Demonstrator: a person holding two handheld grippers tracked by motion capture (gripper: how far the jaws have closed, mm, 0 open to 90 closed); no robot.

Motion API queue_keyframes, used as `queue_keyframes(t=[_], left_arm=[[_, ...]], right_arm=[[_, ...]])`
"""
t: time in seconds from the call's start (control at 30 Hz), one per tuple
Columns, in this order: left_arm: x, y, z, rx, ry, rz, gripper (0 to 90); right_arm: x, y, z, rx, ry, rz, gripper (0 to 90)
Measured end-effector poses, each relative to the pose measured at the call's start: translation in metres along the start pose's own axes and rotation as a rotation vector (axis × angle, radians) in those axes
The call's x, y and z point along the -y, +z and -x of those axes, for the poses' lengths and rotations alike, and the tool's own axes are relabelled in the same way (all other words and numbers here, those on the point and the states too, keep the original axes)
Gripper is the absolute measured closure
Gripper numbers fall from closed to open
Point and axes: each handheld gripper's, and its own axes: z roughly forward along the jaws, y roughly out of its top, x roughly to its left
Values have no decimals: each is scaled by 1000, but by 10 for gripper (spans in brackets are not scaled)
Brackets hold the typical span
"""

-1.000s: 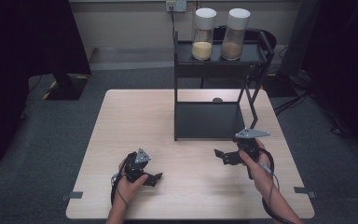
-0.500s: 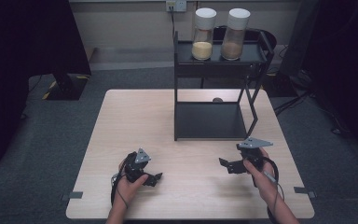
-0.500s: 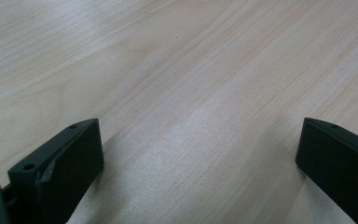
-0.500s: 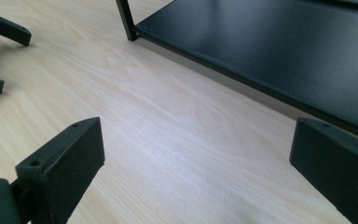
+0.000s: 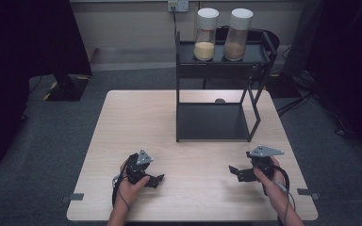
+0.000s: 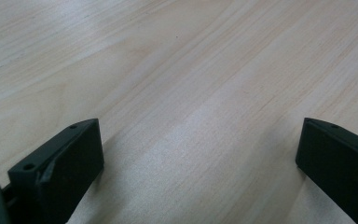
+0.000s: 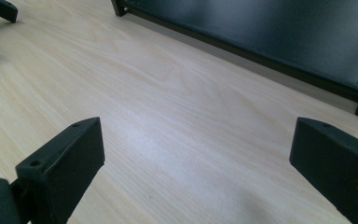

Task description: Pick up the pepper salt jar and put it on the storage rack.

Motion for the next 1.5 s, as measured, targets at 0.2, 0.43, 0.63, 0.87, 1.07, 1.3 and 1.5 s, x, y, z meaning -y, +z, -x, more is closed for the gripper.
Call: queue_keyframes(t=[0.2, 0.43, 0.63, 0.87, 1.07, 1.3, 1.5], left_arm=[[0, 0, 0, -1, 2, 0, 0], [0, 0, 0, -1, 2, 0, 0], [0, 0, 0, -1, 1, 0, 0], [0, 0, 0, -1, 1, 0, 0], [0, 0, 0, -1, 1, 0, 0], [0, 0, 0, -1, 1, 0, 0], [0, 0, 0, 0, 0, 0, 0]], right_arm=[[9, -3, 3, 5, 9, -6, 21], [17, -10, 6, 20, 6, -25, 21], [21, -15, 10, 27, 1, -37, 21], [27, -22, 14, 42, 4, -42, 24], [30, -27, 16, 51, 7, -46, 24], [33, -31, 19, 60, 0, -60, 24], [36, -36, 21, 69, -1, -70, 24]])
